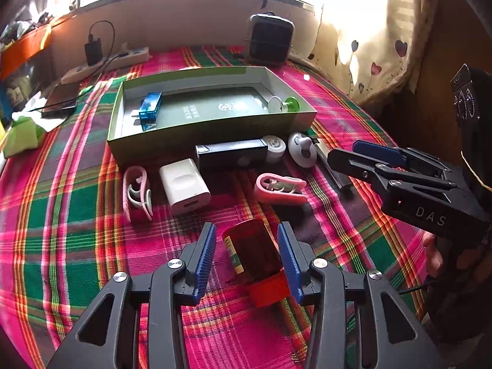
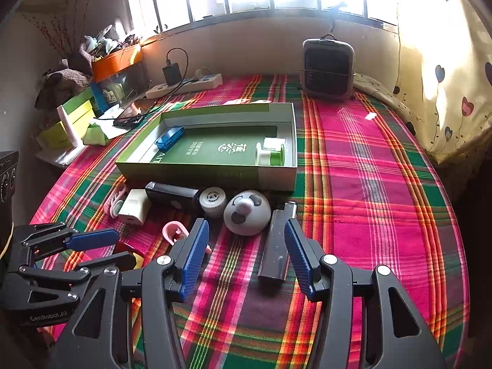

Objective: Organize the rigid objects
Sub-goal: 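Withdraw both grippers from the box toward the remaining items, then move left gripper around the red-capped brown bottle while right gripper approaches the pink clip, then close left gripper on the brown bottle while right gripper closes on the pink clip, then lift and carry the bottle in left gripper and clip in right gripper into the box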

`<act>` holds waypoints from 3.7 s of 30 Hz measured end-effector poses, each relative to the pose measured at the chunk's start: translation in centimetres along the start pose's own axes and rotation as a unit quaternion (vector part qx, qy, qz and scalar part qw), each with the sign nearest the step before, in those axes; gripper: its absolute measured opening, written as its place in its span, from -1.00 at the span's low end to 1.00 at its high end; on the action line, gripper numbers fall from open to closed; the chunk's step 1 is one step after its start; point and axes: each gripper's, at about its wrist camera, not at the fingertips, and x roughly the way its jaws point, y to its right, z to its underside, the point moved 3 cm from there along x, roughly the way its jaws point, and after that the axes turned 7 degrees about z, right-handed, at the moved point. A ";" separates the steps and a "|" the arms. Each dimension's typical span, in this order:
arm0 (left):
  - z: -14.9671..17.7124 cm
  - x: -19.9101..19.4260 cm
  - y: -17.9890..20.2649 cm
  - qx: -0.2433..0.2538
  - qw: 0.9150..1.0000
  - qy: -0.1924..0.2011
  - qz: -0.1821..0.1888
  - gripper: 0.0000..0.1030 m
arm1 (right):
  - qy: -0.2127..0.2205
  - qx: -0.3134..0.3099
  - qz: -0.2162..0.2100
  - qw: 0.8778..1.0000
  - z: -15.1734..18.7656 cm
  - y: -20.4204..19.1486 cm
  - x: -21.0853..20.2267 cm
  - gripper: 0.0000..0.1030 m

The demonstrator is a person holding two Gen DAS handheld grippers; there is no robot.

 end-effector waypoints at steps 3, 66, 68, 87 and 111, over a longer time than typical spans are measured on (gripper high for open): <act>0.5 0.2 0.1 -0.001 1.000 -0.006 -0.004 -0.21 | -0.001 0.000 -0.003 1.000 0.3 -0.1 -0.1 0.02; 3.2 -2.9 -7.2 -0.070 0.996 0.018 -0.055 -0.26 | -0.053 -0.108 -0.045 0.992 1.4 -6.8 4.1 0.02; 3.2 -3.0 -7.4 -0.074 0.996 0.021 -0.051 -0.26 | -0.053 -0.109 -0.042 0.992 1.5 -6.7 4.1 -0.04; 3.1 -3.3 -7.5 -0.076 0.995 0.025 -0.051 -0.33 | -0.040 -0.115 -0.032 0.992 1.5 -6.6 3.5 -0.55; 1.5 -3.4 -6.9 -0.064 0.997 0.035 -0.041 -0.40 | -0.018 -0.092 -0.044 0.995 0.9 -5.9 1.8 -0.55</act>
